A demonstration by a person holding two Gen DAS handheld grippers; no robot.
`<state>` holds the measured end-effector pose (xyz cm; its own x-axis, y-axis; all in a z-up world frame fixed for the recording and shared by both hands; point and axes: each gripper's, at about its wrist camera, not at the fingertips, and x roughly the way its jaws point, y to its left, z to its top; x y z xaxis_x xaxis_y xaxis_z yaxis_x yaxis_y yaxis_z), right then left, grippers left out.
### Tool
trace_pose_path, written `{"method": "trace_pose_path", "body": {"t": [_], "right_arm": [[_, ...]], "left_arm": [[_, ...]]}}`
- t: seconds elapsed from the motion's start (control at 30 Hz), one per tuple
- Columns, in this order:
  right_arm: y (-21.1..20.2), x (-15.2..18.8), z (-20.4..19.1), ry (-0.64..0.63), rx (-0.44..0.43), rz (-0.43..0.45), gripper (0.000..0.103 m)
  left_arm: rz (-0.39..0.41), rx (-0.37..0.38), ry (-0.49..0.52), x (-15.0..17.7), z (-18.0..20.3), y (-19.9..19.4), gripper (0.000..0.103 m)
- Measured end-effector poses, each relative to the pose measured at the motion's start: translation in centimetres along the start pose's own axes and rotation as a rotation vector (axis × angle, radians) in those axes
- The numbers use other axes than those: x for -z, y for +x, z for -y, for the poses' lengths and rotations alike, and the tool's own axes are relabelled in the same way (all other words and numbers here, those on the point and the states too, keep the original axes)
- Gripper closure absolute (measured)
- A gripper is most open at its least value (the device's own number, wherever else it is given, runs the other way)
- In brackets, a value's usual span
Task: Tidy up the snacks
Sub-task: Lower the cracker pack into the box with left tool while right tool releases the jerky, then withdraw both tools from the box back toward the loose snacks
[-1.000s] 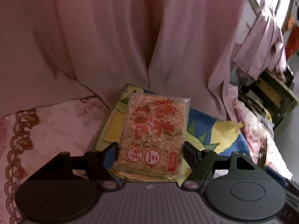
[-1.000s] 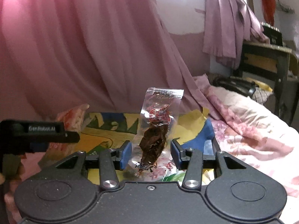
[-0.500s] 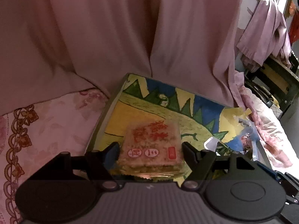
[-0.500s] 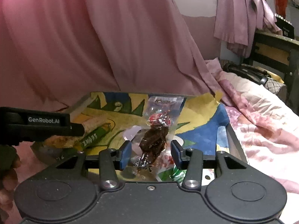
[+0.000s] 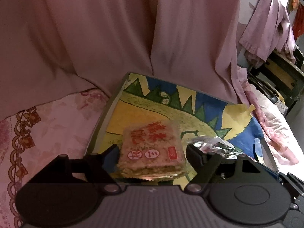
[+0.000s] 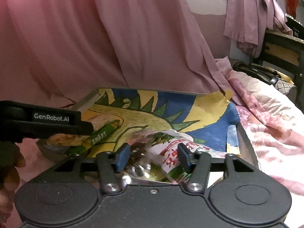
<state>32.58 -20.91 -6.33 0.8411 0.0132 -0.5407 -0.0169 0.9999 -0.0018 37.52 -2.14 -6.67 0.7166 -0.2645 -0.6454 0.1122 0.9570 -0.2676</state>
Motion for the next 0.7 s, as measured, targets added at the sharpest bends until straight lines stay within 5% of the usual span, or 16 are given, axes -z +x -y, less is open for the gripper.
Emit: {"method": "trace_pose_path", "body": {"t": [0.37, 0.7], "right_arm": [[-4.8, -0.6, 1.6, 0.096, 0.023, 0.077, 0.018], [-11.4, -0.4, 1.9, 0.106, 0.037, 0.180, 0.003]], "left_arm": [[0.088, 0.018, 0.032, 0.3, 1.3, -5.0, 0.003], [0.211, -0.013, 0.032, 1.8, 1.7, -11.7, 0.001]]}}
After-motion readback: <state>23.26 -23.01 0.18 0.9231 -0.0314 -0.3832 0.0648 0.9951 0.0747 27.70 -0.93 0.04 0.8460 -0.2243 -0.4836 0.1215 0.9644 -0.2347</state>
